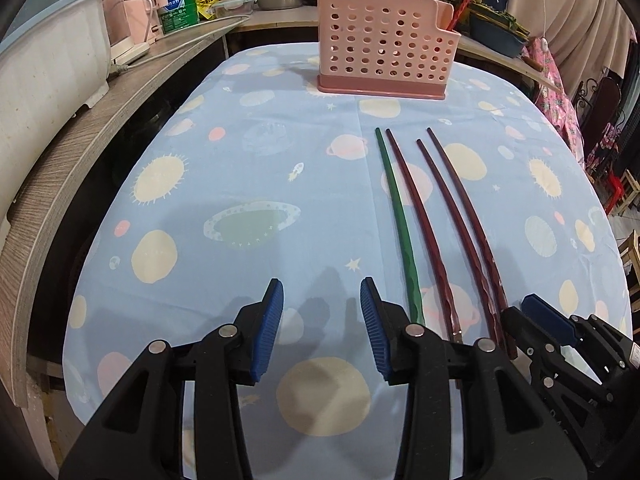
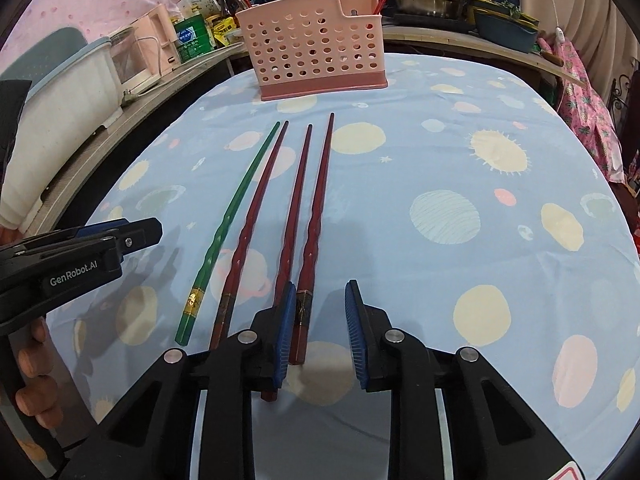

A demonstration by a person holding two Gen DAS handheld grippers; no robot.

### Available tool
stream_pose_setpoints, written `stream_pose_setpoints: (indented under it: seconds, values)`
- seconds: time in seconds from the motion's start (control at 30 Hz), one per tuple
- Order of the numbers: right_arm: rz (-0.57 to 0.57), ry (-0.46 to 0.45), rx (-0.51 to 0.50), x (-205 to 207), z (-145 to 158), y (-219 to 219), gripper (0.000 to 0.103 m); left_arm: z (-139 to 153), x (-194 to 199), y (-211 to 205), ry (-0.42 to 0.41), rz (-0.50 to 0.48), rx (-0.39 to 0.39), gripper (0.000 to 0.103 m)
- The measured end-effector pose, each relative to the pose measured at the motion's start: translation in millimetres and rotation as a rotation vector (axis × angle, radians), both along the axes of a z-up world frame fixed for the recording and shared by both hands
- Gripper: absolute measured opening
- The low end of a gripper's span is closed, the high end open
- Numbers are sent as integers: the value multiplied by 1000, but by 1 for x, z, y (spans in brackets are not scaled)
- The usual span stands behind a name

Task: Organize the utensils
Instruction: 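Close the right tool on a red chopstick while the left tool grasps the green chopstick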

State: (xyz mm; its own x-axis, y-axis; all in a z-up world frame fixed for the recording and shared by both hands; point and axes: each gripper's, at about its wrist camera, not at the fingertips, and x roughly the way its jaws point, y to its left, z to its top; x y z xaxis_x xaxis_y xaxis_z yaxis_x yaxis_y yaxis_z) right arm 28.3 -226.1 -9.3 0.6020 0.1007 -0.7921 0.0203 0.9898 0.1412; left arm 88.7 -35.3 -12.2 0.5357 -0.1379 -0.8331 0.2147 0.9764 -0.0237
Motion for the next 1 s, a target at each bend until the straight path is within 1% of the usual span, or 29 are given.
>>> stream_pose_setpoints:
  seconds: [0.1, 0.17, 0.2, 0.23, 0.33, 0.47, 0.57, 0.9, 1.0]
  values:
    - [2, 2, -19, -1, -2, 3, 17, -2, -1, -1, 6, -2, 1, 39]
    - [-2, 2, -23, -1, -2, 1, 11, -2, -2, -1, 10, -5, -1, 39]
    - [-8, 2, -23, -2, -2, -1, 9, -2, -2, -1, 10, -6, -1, 41]
    - [-14, 3, -23, -2, -2, -2, 7, -2, -2, -1, 9, -7, 0, 47]
    - [-26, 1, -19, -5, -2, -8, 7, 0, -5, -2, 2, -13, -10, 53]
    - [-48, 1, -13, -10, -2, -15, 7, 0, -10, -6, 8, -30, -26, 59]
    - [-68, 3, -5, -14, -2, -21, 7, -2, -16, -11, 18, -48, -38, 60]
    - [-80, 1, 5, -20, -3, -27, 7, -17, -25, -28, 52, -87, -20, 60]
    - [-81, 1, 6, -20, -3, -27, 7, -22, -25, -28, 69, -84, -18, 55]
